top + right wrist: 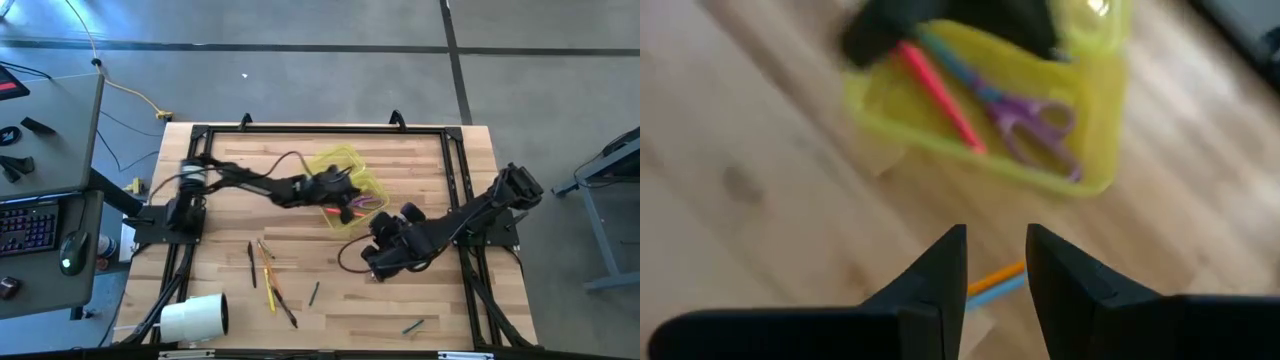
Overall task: Pick & place school supplies into a supply box
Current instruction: Put the green pencil into the supply box
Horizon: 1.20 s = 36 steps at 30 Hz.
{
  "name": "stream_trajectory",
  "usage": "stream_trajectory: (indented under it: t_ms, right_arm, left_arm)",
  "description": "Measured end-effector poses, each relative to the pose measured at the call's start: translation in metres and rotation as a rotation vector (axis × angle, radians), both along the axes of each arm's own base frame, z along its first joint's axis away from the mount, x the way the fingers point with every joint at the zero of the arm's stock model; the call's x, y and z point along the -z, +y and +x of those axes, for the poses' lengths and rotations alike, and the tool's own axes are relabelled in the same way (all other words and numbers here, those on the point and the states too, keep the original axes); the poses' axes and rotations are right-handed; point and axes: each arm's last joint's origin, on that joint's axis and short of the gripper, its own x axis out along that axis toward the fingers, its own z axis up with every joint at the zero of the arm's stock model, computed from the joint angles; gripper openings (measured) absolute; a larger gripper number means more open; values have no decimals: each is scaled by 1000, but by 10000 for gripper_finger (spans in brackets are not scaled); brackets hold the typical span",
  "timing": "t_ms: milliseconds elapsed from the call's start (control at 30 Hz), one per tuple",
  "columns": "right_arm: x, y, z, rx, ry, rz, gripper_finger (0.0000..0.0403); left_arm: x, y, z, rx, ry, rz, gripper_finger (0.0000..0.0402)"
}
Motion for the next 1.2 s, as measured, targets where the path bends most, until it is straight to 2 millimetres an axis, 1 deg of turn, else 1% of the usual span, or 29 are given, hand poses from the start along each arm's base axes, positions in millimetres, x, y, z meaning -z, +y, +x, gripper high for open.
stream_trajectory:
  t_ms: [133,267,433,500,633,767,933,1100,1200]
  right_arm:
    - [2,17,-6,-22,-25,12,90]
    - [1,29,-13,-37,-69,-7,89]
    - [0,37,-16,-63,-105,-20,89]
    - [0,39,-14,-65,-127,-6,89]
    - [0,41,-11,-63,-159,14,89]
    - [-1,44,-8,-61,-198,39,89]
    - [-1,44,-8,-67,-200,32,89]
    - [-1,44,-8,-74,-195,30,89]
    - [-1,44,-8,-75,-196,33,89]
  left_arm:
    - [-1,12,26,15,-12,-14,40]
    - [1,19,37,-3,32,-19,50]
    - [10,20,41,-38,42,-25,73]
    - [17,21,41,-66,68,-19,76]
    - [38,22,41,-79,131,-24,78]
    - [46,22,42,-79,131,-26,80]
    - [44,22,43,-55,131,29,101]
    - [28,26,50,-52,123,46,147]
    - [19,27,52,-53,203,100,172]
